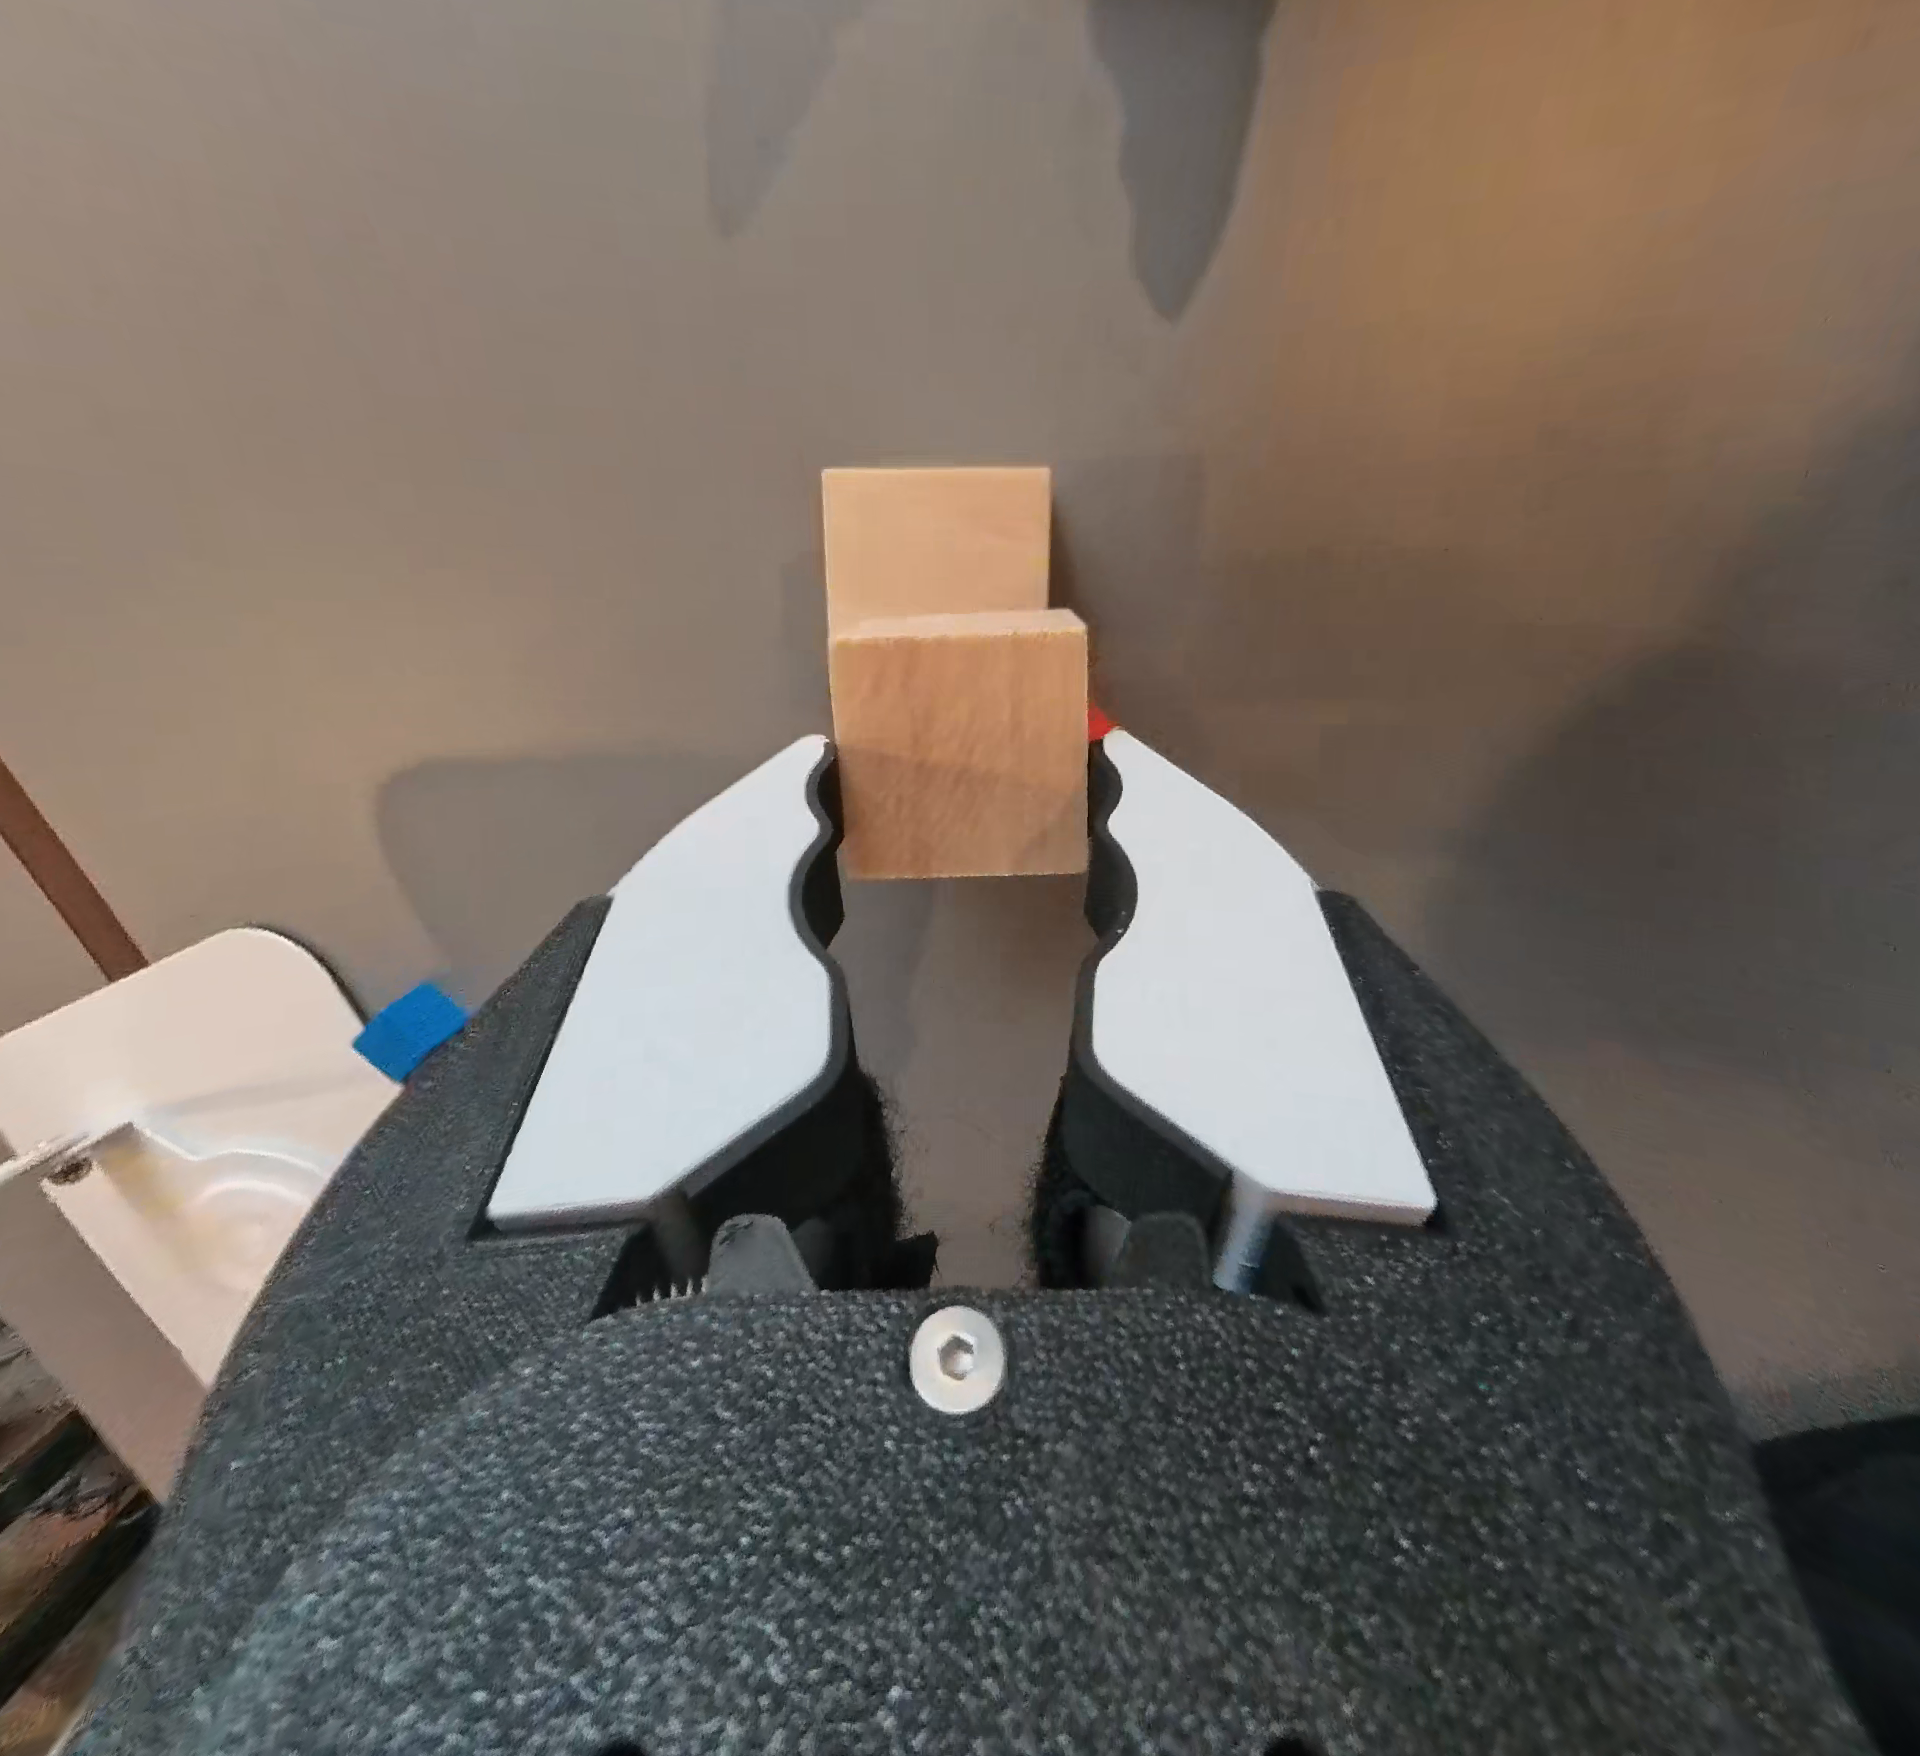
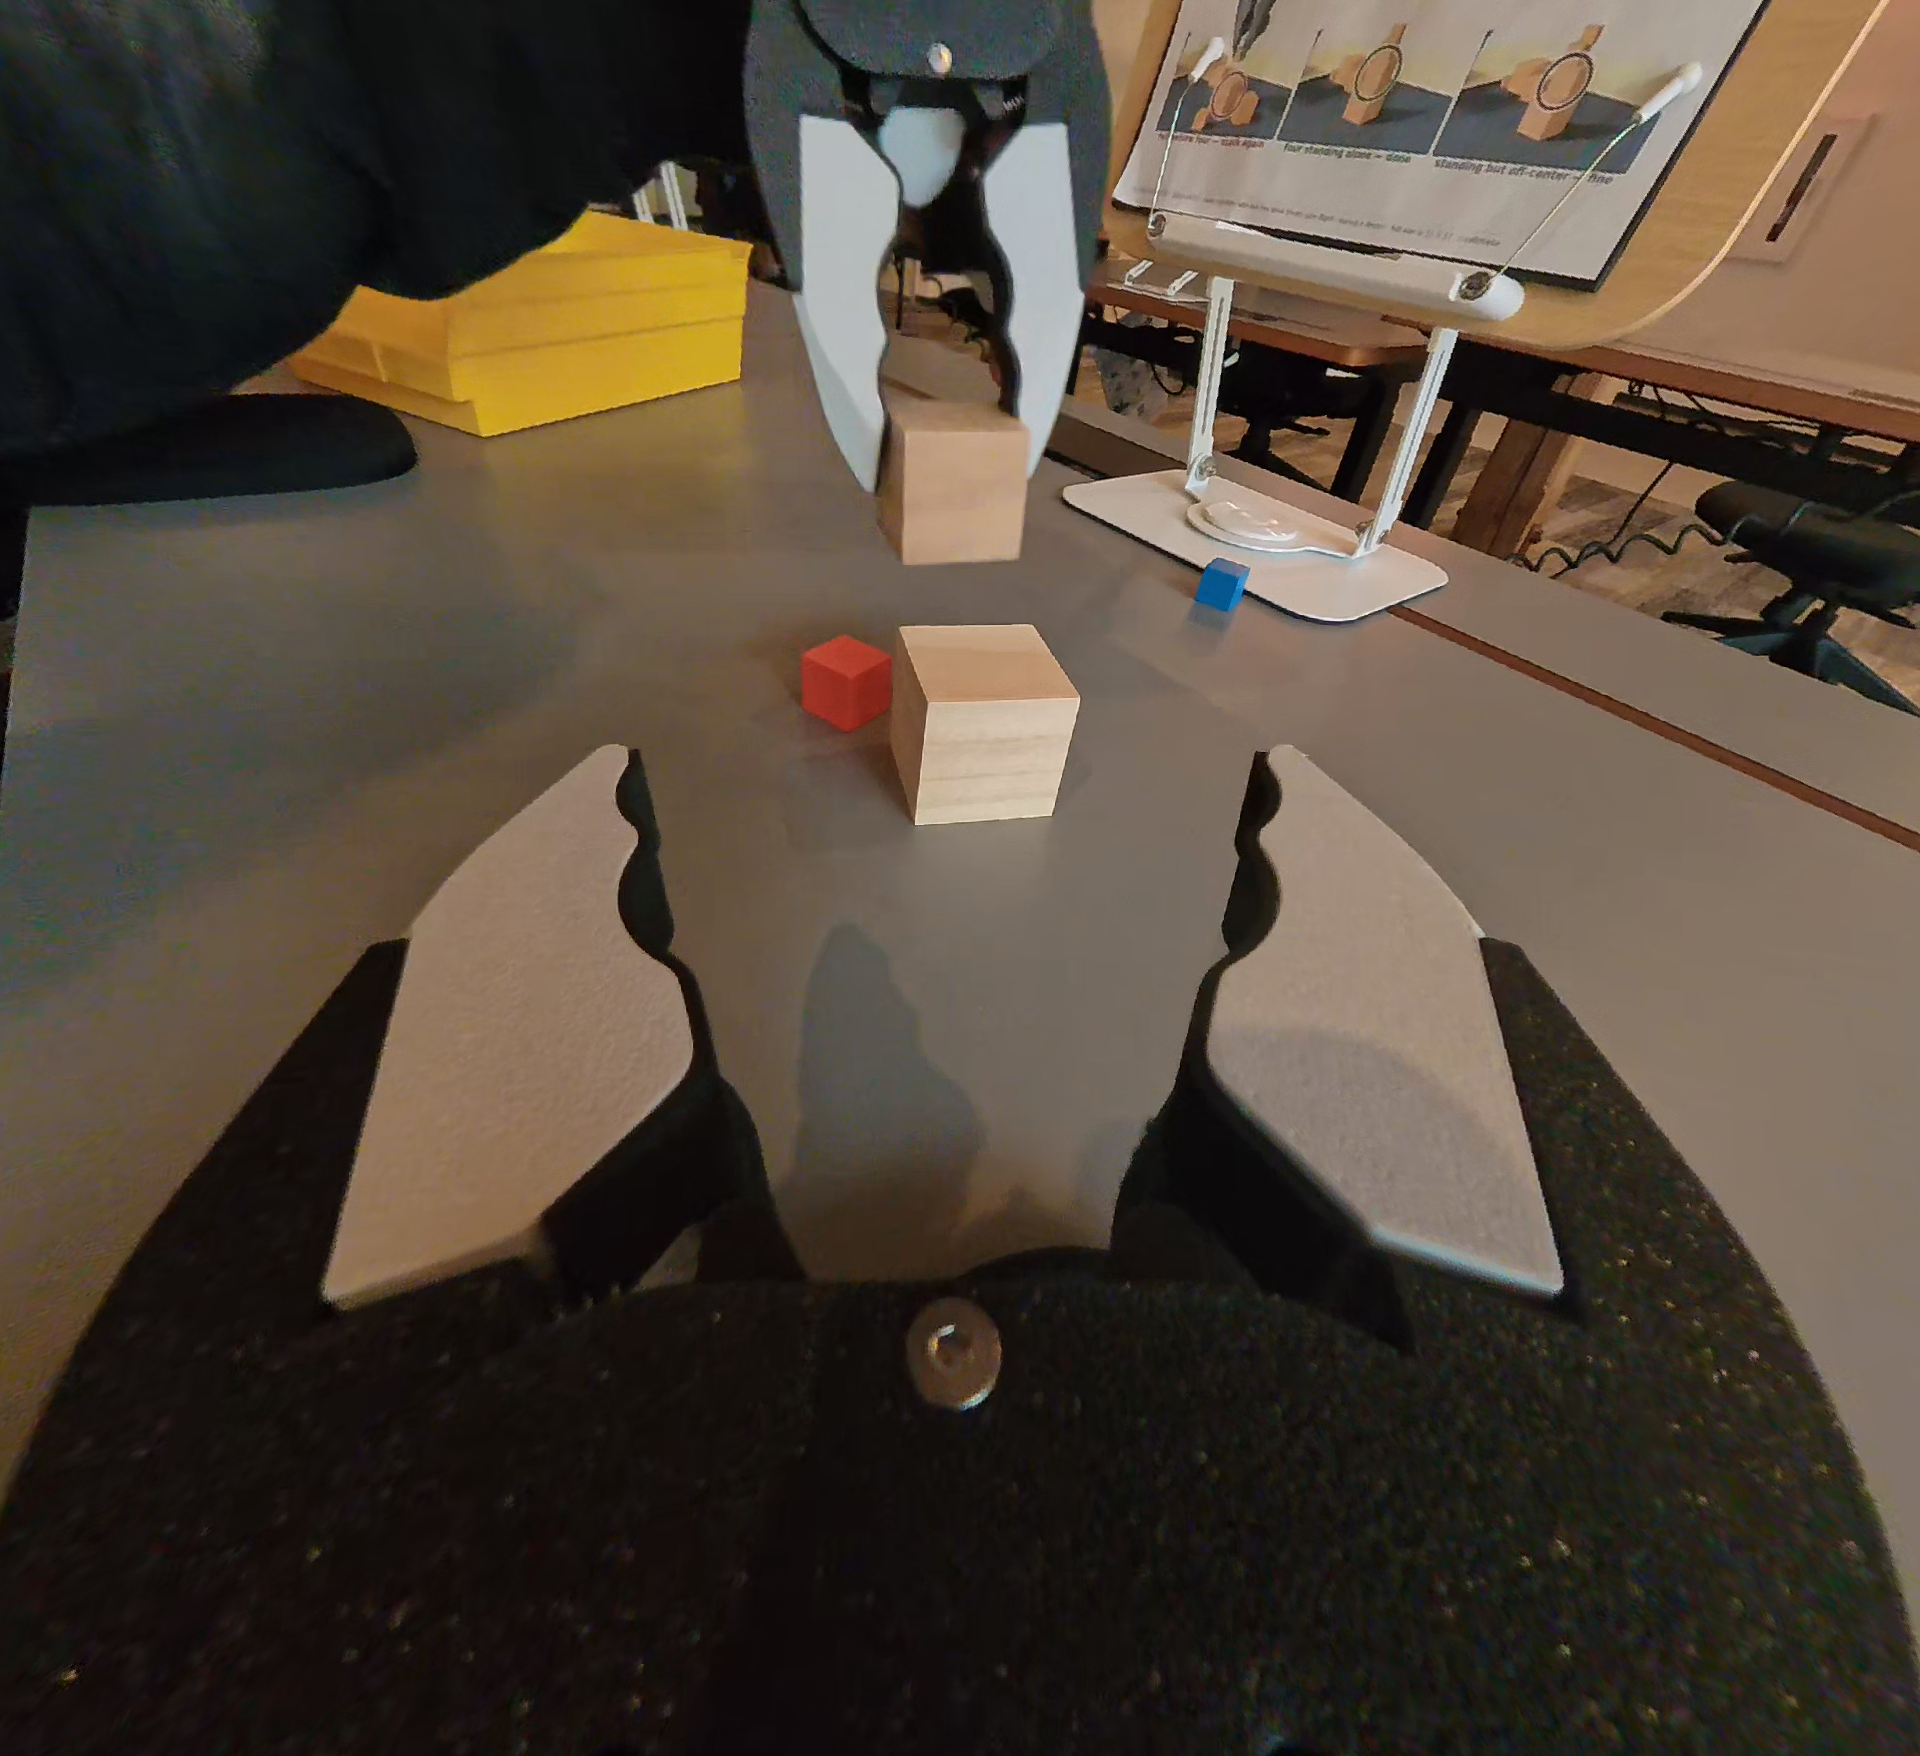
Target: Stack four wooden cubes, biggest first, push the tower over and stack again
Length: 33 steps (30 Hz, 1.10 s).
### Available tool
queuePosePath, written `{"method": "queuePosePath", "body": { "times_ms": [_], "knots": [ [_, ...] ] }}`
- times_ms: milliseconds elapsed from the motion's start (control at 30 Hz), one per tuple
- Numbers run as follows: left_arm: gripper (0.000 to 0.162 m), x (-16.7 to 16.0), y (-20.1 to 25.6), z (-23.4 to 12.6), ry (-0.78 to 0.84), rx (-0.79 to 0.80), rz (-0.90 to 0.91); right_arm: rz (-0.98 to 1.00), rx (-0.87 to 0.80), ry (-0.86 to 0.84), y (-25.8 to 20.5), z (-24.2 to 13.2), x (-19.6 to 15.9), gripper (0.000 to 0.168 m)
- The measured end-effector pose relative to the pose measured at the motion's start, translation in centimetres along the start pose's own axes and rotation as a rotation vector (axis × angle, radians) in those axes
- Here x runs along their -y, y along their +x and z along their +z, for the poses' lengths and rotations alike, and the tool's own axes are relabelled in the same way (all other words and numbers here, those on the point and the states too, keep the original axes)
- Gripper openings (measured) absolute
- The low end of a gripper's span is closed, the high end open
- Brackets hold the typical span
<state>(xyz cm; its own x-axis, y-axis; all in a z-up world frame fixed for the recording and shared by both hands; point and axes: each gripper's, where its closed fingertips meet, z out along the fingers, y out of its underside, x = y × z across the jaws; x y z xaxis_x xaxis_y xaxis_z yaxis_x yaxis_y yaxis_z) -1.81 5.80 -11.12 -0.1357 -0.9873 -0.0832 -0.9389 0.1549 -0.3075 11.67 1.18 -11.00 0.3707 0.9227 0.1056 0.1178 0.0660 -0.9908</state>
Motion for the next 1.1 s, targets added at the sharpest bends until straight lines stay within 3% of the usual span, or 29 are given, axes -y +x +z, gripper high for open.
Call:
{"method": "queuePosePath", "body": {
  "times_ms": [200,1000,1100],
  "knots": [
    [0.044,1.2,-0.7,2.1,-0.036,-0.009,0.022,-0.003,0.001,0.001,0.0,0.0,0.0,0.106],
    [0.044,1.7,-0.9,3.9,-0.048,-0.027,0.042,-0.008,0.002,0.003,-0.1,0.0,0.0,0.105],
    [0.053,1.6,-0.9,3.8,-0.045,-0.021,0.039,-0.007,0.002,0.003,-0.1,0.0,0.0,0.105]
  ]
}}
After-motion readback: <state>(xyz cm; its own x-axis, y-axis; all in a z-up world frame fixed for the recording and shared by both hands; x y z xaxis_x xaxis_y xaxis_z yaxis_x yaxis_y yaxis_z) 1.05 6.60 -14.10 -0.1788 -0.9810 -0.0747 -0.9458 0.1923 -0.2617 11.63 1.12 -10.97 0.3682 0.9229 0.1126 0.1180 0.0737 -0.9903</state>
